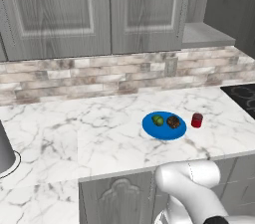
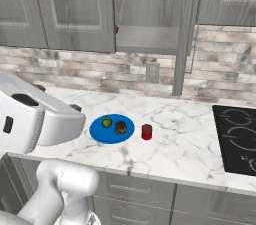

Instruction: Pick the avocado and bread from the counter and place them on the plate. Then pick the jam from the cabinet and place it next to the plate. Lastly close the cabinet door.

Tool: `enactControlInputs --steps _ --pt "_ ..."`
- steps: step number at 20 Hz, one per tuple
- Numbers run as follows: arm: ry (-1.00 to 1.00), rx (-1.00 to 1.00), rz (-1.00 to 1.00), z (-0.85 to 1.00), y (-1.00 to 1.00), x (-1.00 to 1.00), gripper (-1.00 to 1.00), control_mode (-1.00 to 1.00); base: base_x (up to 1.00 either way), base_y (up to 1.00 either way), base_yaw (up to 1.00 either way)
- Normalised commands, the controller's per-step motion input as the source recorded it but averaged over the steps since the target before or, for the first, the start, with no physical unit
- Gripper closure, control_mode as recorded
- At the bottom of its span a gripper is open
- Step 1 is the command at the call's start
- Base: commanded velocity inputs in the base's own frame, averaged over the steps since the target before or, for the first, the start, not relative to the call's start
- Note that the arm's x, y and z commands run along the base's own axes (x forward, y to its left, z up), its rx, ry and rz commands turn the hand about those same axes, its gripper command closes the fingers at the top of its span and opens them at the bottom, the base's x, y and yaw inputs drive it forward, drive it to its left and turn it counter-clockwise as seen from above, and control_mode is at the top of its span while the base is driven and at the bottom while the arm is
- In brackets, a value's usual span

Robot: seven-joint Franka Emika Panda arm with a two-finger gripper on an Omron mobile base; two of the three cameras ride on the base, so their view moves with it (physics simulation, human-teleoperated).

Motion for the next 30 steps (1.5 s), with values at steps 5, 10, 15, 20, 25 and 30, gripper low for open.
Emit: enactControlInputs --steps 5,10,15,20,25,30 --pt "0.00 0.11 -0.13 0.00 -0.64 -0.50 -1.00 -1.00 0.00 0.00 0.00" --pt "0.00 0.13 -0.01 0.00 -0.64 -0.07 -1.00 -1.00 0.00 0.00 0.00" --pt "-0.02 0.11 0.08 0.01 -0.51 0.02 -1.00 -1.00 0.00 0.00 0.00" --pt "-0.03 -0.02 0.22 -0.35 -0.13 0.00 -1.00 -1.00 0.00 0.00 0.00" --pt "-0.17 -0.05 0.23 -0.30 -0.07 0.08 -1.00 -1.00 0.00 0.00 0.00" --pt "-0.23 -0.02 0.20 -0.05 -0.23 0.25 -1.00 -1.00 0.00 0.00 0.00"
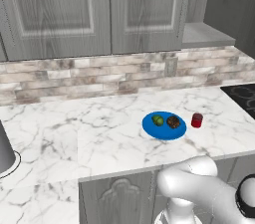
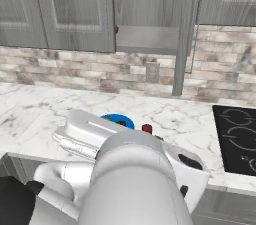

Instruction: Pick the avocado and bread from the counter and place them on the plate. Then pick the jam from the cabinet and place it next to the plate. Lastly close the cabinet door.

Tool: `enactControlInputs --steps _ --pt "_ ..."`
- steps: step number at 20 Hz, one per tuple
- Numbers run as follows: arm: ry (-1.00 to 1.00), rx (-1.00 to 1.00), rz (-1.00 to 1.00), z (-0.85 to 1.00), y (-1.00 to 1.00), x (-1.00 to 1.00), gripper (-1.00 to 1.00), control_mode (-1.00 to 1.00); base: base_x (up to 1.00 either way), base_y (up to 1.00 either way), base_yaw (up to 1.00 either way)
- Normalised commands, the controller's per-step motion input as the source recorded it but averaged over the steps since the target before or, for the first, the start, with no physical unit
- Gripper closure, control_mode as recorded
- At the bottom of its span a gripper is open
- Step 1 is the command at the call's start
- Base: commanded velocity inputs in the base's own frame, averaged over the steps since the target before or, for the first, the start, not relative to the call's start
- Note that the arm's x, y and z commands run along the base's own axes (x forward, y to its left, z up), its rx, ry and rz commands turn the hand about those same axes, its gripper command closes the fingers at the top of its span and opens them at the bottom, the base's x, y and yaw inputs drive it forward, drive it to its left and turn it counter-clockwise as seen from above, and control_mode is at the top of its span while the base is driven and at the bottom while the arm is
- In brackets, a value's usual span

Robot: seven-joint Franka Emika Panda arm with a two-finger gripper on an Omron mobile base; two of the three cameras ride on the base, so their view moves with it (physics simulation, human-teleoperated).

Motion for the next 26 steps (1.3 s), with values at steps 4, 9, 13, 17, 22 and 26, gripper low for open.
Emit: enactControlInputs --steps 4,9,13,17,22,26 --pt "-0.14 0.00 0.18 0.00 -0.26 0.58 -1.00 -1.00 0.00 0.00 0.00" --pt "-0.02 0.00 0.19 -0.11 -0.11 0.92 -1.00 -1.00 0.00 0.00 0.00" --pt "0.00 -0.02 0.19 -0.45 0.00 0.98 -1.00 -1.00 0.00 0.00 0.00" --pt "-0.01 -0.01 0.20 -0.46 -0.01 0.94 -1.00 -1.00 0.00 0.00 0.00" --pt "-0.02 0.03 0.22 -0.12 -0.20 0.86 -1.00 -1.00 0.00 0.00 0.00" --pt "-0.02 0.08 0.19 -0.06 -0.45 0.51 -1.00 -1.00 0.00 0.00 0.00"
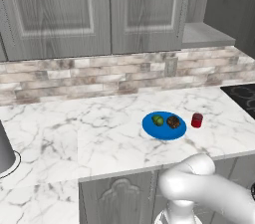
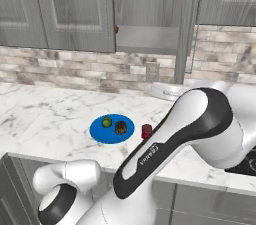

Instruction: Pick the avocado and bread from the counter and place them on the plate. Then pick the jam from the cabinet and place it next to the plate. Lastly close the cabinet door.

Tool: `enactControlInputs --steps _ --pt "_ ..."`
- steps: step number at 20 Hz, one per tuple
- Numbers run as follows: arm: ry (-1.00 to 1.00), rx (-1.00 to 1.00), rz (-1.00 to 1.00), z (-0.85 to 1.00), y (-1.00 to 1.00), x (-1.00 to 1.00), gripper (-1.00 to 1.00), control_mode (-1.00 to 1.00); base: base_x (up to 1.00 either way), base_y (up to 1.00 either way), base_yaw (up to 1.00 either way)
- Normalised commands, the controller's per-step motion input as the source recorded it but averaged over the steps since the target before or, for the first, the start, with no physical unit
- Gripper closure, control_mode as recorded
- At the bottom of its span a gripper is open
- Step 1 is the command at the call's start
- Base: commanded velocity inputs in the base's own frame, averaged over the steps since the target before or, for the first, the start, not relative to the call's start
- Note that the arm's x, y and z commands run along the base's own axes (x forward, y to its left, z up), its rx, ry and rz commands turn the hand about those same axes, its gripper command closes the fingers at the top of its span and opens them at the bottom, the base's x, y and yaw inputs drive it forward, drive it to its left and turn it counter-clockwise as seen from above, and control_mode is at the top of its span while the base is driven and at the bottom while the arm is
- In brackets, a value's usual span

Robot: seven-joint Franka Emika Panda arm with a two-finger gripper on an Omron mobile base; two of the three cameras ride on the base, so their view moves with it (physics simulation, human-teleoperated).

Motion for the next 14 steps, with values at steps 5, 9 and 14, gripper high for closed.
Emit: enactControlInputs --steps 5,9,14 --pt "-0.04 0.18 0.14 0.16 -0.58 0.03 -1.00 -1.00 0.00 0.00 0.00" --pt "-0.07 0.19 0.13 0.25 -0.60 -0.03 -1.00 -1.00 0.00 0.00 0.00" --pt "-0.04 0.06 0.15 -0.11 -0.37 0.39 -1.00 -1.00 0.00 0.00 0.00"
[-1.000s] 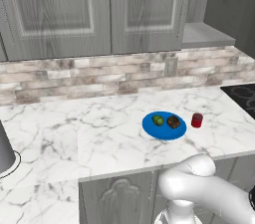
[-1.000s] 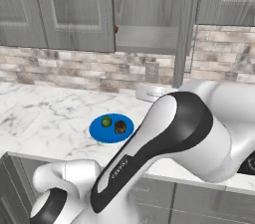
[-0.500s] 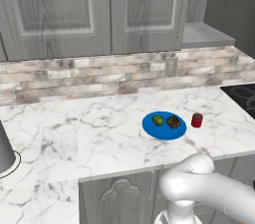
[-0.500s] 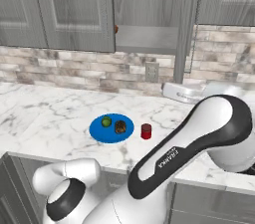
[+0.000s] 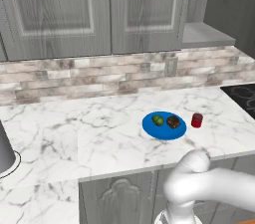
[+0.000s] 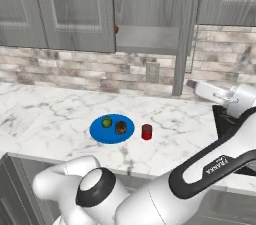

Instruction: Pick the avocado and bread from the counter and place them on the plate. Then pick the jam from the cabinet and place it next to the plate. Lastly close the cabinet door.

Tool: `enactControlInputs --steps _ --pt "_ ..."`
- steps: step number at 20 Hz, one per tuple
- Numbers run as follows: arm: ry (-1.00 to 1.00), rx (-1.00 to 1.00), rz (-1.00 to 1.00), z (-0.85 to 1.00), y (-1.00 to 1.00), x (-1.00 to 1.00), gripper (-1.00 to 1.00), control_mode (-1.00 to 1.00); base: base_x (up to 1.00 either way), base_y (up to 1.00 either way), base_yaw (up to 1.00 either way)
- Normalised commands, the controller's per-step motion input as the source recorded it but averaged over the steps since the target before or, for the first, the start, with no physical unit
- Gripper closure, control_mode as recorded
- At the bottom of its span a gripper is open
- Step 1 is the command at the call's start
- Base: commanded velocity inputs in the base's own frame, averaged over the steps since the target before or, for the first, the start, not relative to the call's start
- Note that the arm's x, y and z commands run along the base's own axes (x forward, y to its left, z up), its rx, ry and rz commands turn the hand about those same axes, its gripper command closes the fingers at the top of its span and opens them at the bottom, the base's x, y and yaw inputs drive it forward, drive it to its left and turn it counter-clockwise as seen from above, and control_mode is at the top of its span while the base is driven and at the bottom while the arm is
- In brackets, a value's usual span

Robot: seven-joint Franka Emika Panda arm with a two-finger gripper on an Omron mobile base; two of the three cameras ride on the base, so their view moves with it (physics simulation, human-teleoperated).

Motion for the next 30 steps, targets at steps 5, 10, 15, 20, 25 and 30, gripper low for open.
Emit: enactControlInputs --steps 5,10,15,20,25,30 --pt "0.01 0.00 0.11 -0.30 -0.09 0.51 -1.00 -1.00 0.00 0.00 0.00" --pt "0.00 0.01 0.09 -0.13 -0.15 0.56 -1.00 -1.00 0.00 0.00 0.00" --pt "-0.04 0.02 0.03 -0.05 -0.10 0.49 -1.00 -1.00 0.00 0.00 0.00" --pt "-0.21 0.00 0.00 -0.23 0.48 0.08 -1.00 -1.00 0.00 0.00 0.00" --pt "-0.23 -0.01 -0.06 -0.31 0.89 0.10 -1.00 -1.00 0.00 0.00 0.00" --pt "-0.26 -0.03 -0.09 -0.31 1.00 0.00 -1.00 -1.00 0.00 0.00 0.00"
